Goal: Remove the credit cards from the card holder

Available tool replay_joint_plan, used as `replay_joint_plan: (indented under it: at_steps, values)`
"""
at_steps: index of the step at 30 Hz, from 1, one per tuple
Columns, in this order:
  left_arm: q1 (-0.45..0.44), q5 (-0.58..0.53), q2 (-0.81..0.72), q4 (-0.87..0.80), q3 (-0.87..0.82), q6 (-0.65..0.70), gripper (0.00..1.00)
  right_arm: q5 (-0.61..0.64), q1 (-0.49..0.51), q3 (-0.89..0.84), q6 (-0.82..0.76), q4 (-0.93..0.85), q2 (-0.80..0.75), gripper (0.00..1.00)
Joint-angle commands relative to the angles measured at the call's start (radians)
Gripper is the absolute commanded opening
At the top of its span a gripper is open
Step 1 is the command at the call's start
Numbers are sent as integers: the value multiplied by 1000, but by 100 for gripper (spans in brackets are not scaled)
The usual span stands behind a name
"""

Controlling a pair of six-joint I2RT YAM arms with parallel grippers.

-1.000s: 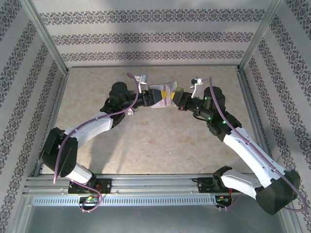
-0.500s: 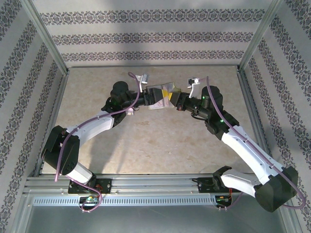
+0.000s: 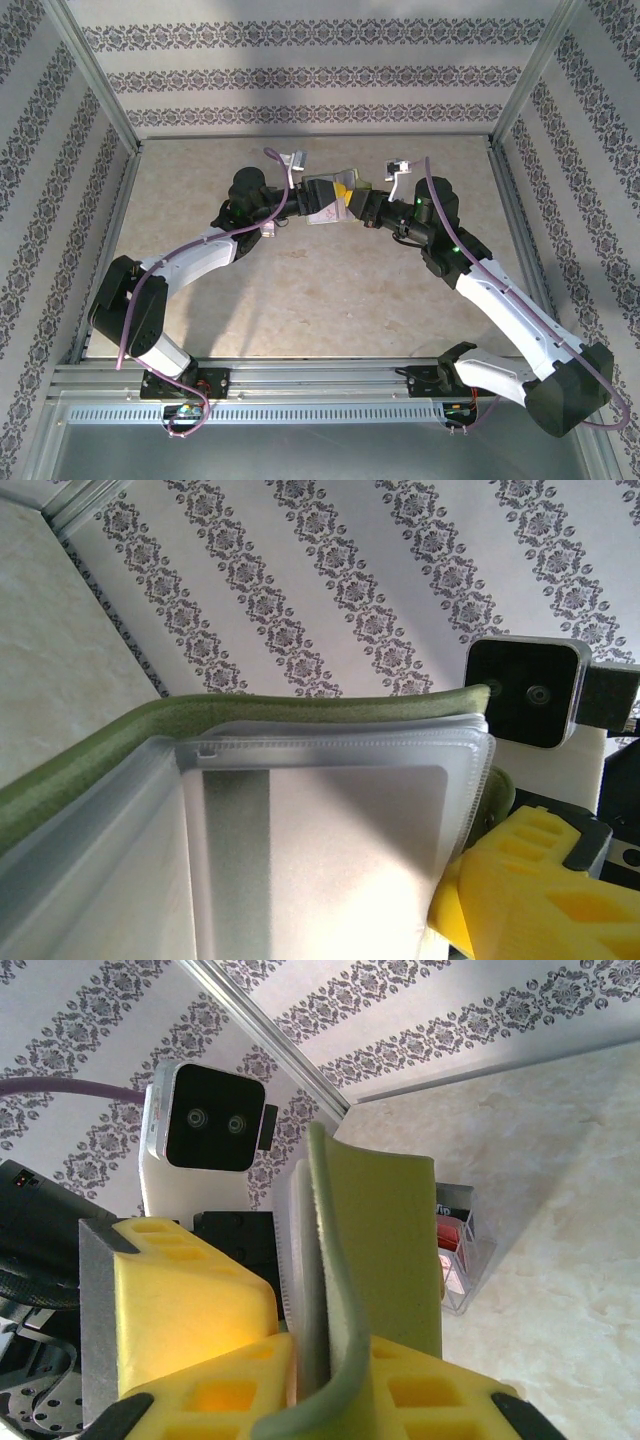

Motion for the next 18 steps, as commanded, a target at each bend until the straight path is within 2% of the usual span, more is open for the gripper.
replay_joint_plan:
  at_steps: [1, 8, 18]
  values:
    - [-18, 3, 7, 90, 32, -15, 77, -42, 10, 11, -6, 39, -19, 24]
    - [-19, -3, 5, 87, 36, -15, 79, -51, 8, 1, -7, 41, -28, 27]
    - [-23, -11, 6, 71, 38, -9, 69, -96, 8, -9, -8, 60, -45, 30]
